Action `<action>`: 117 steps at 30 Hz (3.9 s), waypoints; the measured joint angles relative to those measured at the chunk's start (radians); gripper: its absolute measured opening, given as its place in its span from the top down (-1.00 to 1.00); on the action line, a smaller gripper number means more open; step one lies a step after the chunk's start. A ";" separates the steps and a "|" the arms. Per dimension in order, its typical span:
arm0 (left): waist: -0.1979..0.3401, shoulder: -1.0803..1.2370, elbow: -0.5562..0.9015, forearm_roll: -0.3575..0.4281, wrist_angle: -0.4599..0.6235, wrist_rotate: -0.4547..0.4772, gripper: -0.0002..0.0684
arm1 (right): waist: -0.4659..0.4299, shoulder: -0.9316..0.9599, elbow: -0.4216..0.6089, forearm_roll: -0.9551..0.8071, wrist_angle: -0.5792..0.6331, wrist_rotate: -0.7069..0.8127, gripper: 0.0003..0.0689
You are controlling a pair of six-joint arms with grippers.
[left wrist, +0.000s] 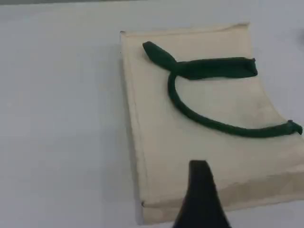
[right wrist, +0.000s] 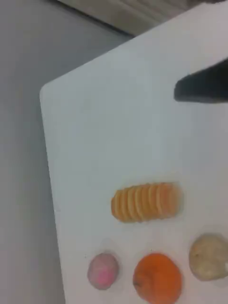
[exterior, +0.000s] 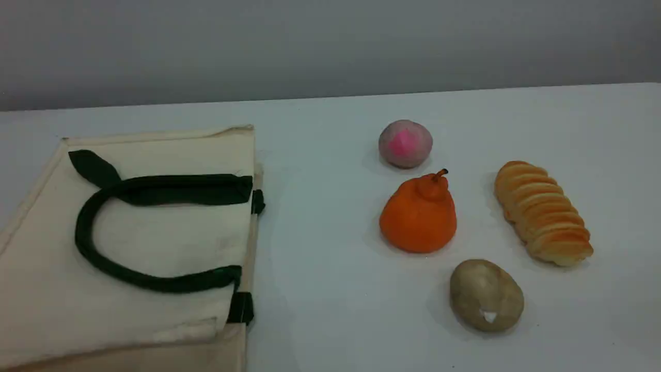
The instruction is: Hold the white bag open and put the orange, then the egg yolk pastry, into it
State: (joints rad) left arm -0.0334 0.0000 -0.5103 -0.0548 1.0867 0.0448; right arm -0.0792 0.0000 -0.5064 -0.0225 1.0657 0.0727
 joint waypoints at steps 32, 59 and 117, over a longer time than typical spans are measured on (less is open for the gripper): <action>0.000 0.719 -0.286 0.060 -0.215 -0.115 -0.36 | 0.001 0.503 -0.090 0.281 -0.284 -0.269 0.02; 0.000 1.419 -0.286 0.072 -0.465 -0.211 -0.36 | 0.001 1.038 -0.090 0.656 -0.464 -0.496 0.02; -0.060 1.966 -0.381 -0.001 -0.786 -0.243 -0.23 | 0.001 1.071 -0.089 0.752 -0.488 -0.557 0.02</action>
State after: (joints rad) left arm -0.0938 1.9657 -0.8909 -0.0562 0.3008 -0.1985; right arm -0.0783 1.0706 -0.5955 0.7300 0.5776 -0.4845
